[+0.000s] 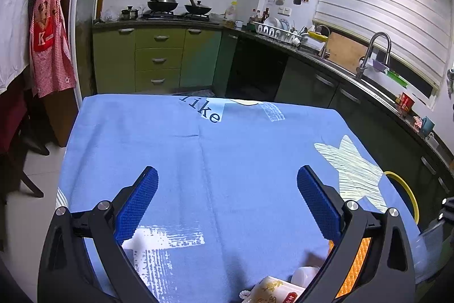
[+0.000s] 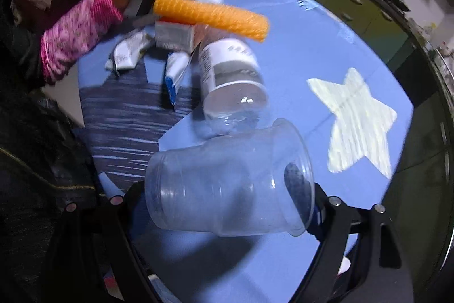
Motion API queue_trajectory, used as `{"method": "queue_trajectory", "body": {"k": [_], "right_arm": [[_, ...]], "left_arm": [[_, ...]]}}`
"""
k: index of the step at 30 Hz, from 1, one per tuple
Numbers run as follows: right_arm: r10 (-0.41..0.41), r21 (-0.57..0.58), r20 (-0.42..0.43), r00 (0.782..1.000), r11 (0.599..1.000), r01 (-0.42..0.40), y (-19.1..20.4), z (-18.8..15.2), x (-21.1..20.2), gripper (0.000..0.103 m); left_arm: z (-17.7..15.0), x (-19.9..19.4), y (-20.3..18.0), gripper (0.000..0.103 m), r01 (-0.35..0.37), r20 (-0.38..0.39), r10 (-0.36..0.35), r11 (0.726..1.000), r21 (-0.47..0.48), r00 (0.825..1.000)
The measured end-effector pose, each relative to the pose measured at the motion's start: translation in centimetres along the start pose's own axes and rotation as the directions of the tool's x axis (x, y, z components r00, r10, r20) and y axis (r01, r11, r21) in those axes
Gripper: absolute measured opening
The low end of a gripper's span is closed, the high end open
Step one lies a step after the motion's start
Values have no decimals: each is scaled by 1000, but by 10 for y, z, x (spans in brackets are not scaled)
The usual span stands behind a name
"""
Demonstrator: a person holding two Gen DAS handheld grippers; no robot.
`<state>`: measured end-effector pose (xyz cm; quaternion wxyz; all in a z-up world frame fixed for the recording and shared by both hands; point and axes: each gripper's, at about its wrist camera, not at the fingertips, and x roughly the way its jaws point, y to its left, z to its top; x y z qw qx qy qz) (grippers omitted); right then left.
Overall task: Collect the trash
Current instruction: 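Grasp the clear plastic cup with the right gripper, then carry the plastic cup over the bin and open the right gripper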
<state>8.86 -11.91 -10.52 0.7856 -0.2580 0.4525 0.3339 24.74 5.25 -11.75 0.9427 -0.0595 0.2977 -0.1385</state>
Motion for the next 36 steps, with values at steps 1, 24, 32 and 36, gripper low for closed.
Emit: {"method": "queue_trajectory", "body": {"k": [1,24,32,36], "right_arm": [[-13,27,21,1000,1000,13,-5,-3,-10,80],[-342,701,-231,911,591,400,-231,-153,-6,94],[-398,727,-176,901,564,391,-200,-145,-31,94],[-400,760,-142,905,542,359,-171,-147,-39,94]], "left_arm": [[0,0,0,97,-1,-1,1,1000,1,1000],[-5,11,-5,97,3,-35,-2,1000,24,999],[-5,9,-9,97,24,-36,-23,999,40,999],[-4,8,-18,97,28,-45,-25,997,66,999]]}}
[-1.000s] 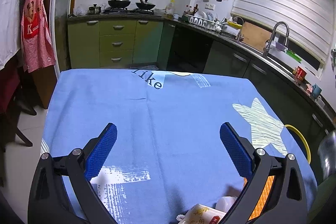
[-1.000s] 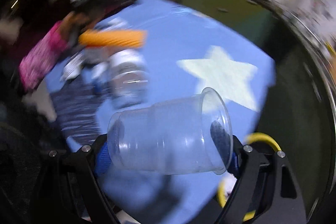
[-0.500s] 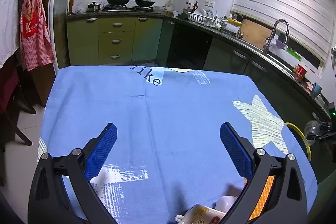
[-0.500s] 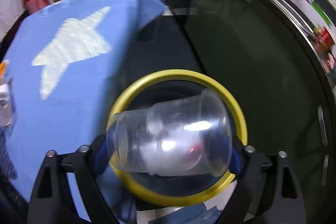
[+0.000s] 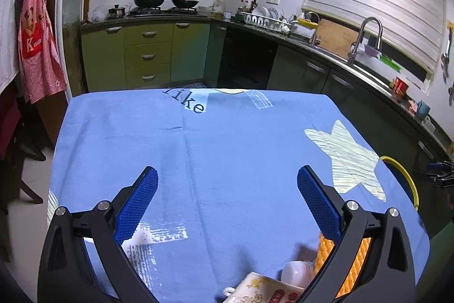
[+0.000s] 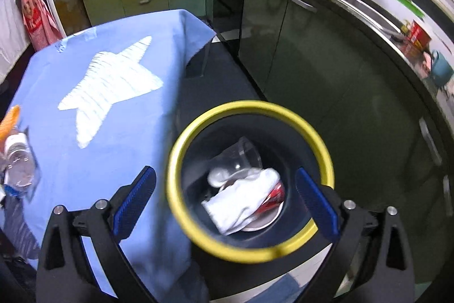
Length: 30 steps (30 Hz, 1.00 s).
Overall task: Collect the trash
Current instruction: 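Carry the plastic cup over the bin and open the right gripper, then grasp the orange foam net sleeve with the left gripper and lift it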
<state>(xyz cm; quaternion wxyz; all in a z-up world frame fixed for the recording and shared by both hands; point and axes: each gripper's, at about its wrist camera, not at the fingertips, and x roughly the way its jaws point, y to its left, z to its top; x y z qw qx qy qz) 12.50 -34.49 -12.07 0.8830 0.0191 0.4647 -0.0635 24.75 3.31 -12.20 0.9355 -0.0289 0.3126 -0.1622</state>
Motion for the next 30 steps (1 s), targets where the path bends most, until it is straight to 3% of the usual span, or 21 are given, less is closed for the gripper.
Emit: {"method": "queue_trajectory", "body": {"k": [6,9,13,15,22,30], "right_arm": [[23,-19,13,1000,1000,-22,23,-27,-20,94],[32,-33,26,999,999,-31,32,-30,-27,94],[54,-42,48,997,998,-52,37,-31,-31,94],[71,-42,53,996,997,-69,39,-33,-30,94],[98,-50,49,994,994,-95,45,-39,-19,94],[92,-60,58,994,994,-89,47,-42,-17,94]], "left_arm": [[5,-8,-21,97,24,-40,-21,998,64,999],[8,-14,-34,97,85,-118,-74,992,92,990],[7,-17,-54,97,171,-286,-127,976,133,950],[4,-17,-61,97,222,-379,-163,968,118,911],[-10,-28,-79,97,322,-487,-238,942,94,840],[-21,-26,-107,97,321,-550,-182,932,167,815]]}}
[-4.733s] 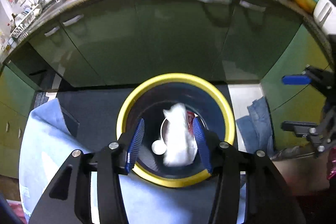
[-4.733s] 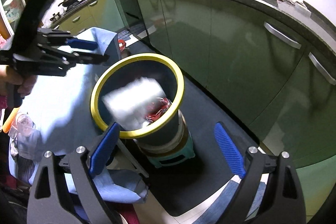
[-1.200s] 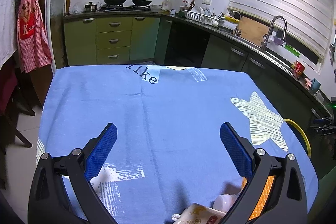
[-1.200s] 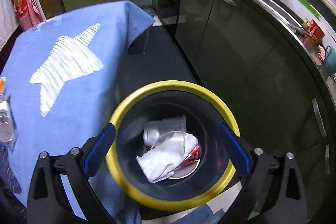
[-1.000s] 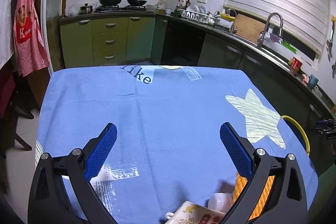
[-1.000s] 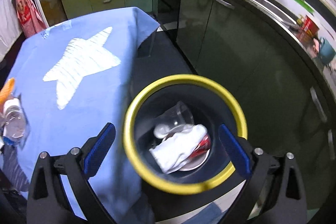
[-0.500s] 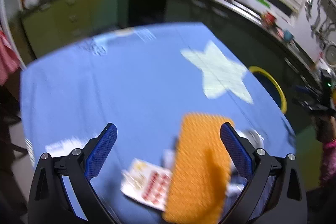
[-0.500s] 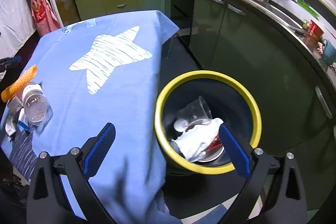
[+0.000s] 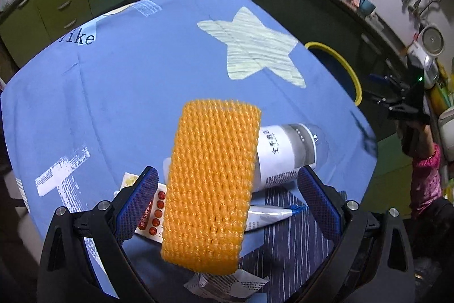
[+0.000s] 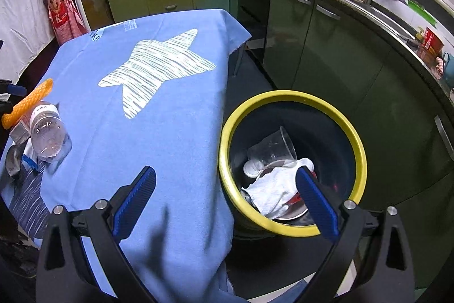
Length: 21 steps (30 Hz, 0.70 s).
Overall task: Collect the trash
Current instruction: 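Grasp the orange foam net sleeve with the left gripper and lift it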
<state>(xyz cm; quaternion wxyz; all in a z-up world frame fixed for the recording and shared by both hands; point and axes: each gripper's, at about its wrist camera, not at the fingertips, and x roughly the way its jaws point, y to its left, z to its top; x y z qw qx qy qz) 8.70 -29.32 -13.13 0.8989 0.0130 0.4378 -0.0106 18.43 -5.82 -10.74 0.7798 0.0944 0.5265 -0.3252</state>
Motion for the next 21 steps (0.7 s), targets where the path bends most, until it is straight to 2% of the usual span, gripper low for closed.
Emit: {"method": "queue_trajectory", "body": {"k": [3,8,10,18,21], "right_arm": [[-6,-3,7,1000,1000,6,0,-1,-1,94],[-2,0,3,1000,1000,2,0,-1,1,95],[2,-1,2,1000,1000,-2,1,-1,2,95],[16,-8,9,1000,1000,-15,6,-1,1,95],[19,-9,9,1000,1000,-19,7,-1,1,95]], "left_arm": [[1,3,2,94,-11,-14,11,1000,-4,1000],[2,9,5,78,-26,-45,25,1000,-9,999],[1,10,5,75,-28,-53,28,1000,-7,998],[1,9,4,60,-31,-60,30,999,-9,998],[2,8,6,51,-33,-53,32,999,-22,998]]}}
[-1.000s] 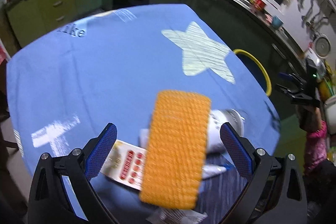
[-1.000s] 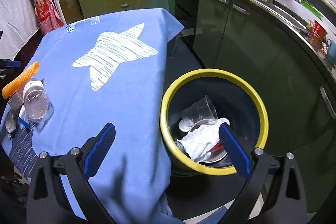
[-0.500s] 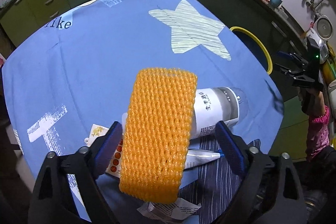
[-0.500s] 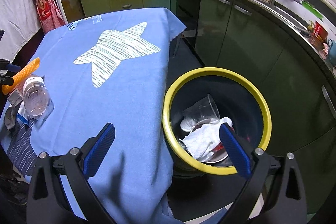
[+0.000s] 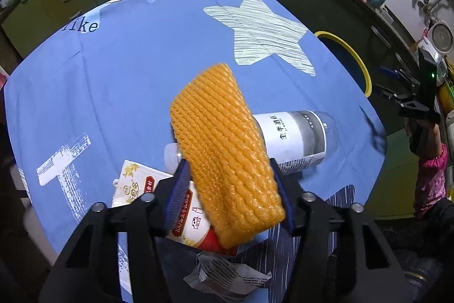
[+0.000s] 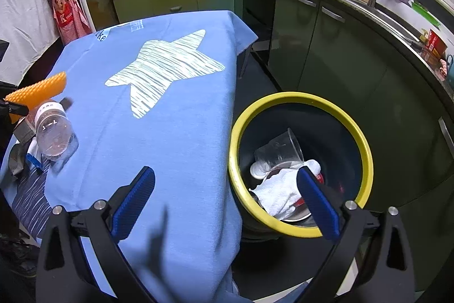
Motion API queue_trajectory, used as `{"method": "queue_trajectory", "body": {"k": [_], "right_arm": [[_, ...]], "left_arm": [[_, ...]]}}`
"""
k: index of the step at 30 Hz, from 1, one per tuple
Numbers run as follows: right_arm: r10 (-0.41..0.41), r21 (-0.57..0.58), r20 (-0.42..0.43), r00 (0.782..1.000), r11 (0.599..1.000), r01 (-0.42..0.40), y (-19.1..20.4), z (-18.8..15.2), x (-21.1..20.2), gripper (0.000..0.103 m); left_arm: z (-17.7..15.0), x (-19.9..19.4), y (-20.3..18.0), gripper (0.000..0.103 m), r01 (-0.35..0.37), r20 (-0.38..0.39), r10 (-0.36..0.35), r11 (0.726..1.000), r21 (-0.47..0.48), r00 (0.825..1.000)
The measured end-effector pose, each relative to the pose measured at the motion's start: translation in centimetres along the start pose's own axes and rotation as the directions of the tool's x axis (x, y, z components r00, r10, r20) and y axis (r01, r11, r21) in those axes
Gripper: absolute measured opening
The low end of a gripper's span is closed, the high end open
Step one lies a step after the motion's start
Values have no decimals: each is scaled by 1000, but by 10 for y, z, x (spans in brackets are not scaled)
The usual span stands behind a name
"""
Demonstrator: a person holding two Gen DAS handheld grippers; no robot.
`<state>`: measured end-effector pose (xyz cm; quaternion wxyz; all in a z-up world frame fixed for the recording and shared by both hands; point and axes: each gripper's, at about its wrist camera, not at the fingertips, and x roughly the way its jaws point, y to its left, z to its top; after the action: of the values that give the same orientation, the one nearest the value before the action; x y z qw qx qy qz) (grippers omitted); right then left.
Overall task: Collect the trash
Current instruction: 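Grasp the orange foam net sleeve with the left gripper and lift it, then carry the orange sleeve over the bin and open the left gripper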
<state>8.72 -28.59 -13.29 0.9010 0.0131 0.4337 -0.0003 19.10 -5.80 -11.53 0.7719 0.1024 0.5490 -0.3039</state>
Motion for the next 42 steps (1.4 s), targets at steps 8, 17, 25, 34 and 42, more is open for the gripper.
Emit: {"method": "queue_trajectory", "body": {"k": [8,17,25,34,42], "right_arm": [[4,-2,-2,1000,1000,-4,1,-2,1,95],[-19,10,26,999,1000,19,-3,-3,-12,95],[-113,81,54,992,991,108,-35,-20,-43,95],[-201,187,52,978,964,188,-84,-56,-71,96],[-218,262,28,976,944,203,-116,-83,-76,96]], "left_arm": [[2,-17,-1,14,-40,69,39,999,4,997],[12,-58,-38,14,-82,130,68,992,101,989],[74,-47,-138,14,42,75,-71,944,327,995],[158,56,-282,14,176,-91,-151,830,529,984],[199,159,-367,53,127,-121,-66,776,618,990]]}}
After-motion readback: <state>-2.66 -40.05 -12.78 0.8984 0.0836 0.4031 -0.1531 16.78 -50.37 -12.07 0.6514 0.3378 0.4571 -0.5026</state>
